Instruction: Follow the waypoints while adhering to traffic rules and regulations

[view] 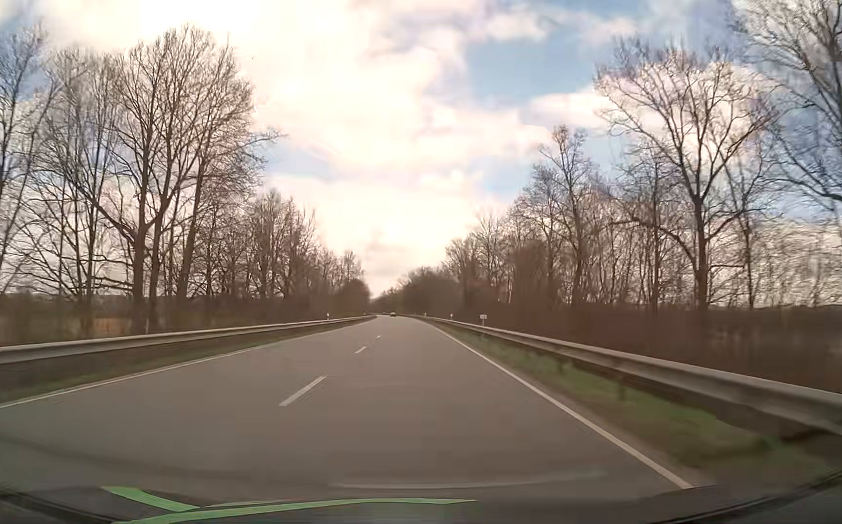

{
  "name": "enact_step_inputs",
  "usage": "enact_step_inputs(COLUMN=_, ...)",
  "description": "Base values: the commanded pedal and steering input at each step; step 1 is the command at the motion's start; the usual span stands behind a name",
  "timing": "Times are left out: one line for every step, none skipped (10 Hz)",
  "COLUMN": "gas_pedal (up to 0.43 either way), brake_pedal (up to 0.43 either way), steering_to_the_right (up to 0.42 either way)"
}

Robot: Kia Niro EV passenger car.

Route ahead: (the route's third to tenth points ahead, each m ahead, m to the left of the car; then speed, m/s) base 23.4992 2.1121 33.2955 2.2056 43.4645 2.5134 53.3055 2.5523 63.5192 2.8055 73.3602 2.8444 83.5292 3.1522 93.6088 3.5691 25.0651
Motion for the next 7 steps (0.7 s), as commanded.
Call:
enact_step_inputs(gas_pedal=0.248, brake_pedal=0.000, steering_to_the_right=-0.001)
enact_step_inputs(gas_pedal=0.248, brake_pedal=0.000, steering_to_the_right=-0.001)
enact_step_inputs(gas_pedal=0.248, brake_pedal=0.000, steering_to_the_right=-0.001)
enact_step_inputs(gas_pedal=0.248, brake_pedal=0.000, steering_to_the_right=-0.001)
enact_step_inputs(gas_pedal=0.248, brake_pedal=0.000, steering_to_the_right=-0.001)
enact_step_inputs(gas_pedal=0.248, brake_pedal=0.000, steering_to_the_right=-0.001)
enact_step_inputs(gas_pedal=0.248, brake_pedal=0.000, steering_to_the_right=-0.001)
